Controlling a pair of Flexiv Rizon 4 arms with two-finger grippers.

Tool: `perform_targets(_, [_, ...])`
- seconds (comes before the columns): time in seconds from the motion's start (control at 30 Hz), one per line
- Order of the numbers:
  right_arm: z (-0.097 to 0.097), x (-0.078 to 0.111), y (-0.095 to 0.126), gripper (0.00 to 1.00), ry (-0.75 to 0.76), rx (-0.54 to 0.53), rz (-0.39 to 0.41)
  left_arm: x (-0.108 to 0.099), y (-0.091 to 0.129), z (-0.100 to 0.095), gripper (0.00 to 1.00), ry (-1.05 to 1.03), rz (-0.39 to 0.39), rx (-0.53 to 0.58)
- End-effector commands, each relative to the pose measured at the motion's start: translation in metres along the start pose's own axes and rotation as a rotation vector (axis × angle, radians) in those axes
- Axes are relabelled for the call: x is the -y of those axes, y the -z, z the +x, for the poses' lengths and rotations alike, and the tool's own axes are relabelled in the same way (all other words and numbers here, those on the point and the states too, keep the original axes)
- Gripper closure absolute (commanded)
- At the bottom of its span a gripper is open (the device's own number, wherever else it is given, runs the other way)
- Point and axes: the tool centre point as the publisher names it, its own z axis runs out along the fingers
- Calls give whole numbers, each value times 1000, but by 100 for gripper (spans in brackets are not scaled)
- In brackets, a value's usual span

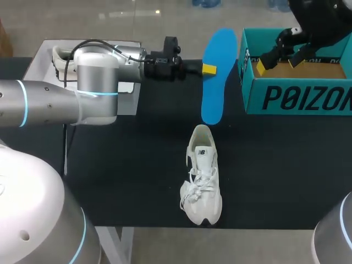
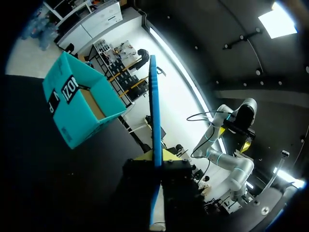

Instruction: Take the shoe out of the shoebox, open the shoe tongue, remove and reinsert the insole, then place the shoe into the shoebox

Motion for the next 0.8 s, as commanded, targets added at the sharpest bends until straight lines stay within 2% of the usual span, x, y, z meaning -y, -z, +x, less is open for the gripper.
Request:
perform_targets(0.03, [0,-2,-1,0,-2,1,4,0,-1,0,100,0,1,2])
perform_targets(0.63, [0,-2,-1,0,-2,1,4,0,-1,0,100,0,1,2])
perform_targets(0.7, [0,-2,-1,0,-2,1,4,1,-4,6,100,-133,-11,-43])
perform_targets(0.73, [0,-2,-1,0,-2,1,4,3,-4,12,100,-217,31,-84])
perform_targets(0.8, [0,-2,-1,0,-2,1,4,0,-1,15,100,-313,-30,-96])
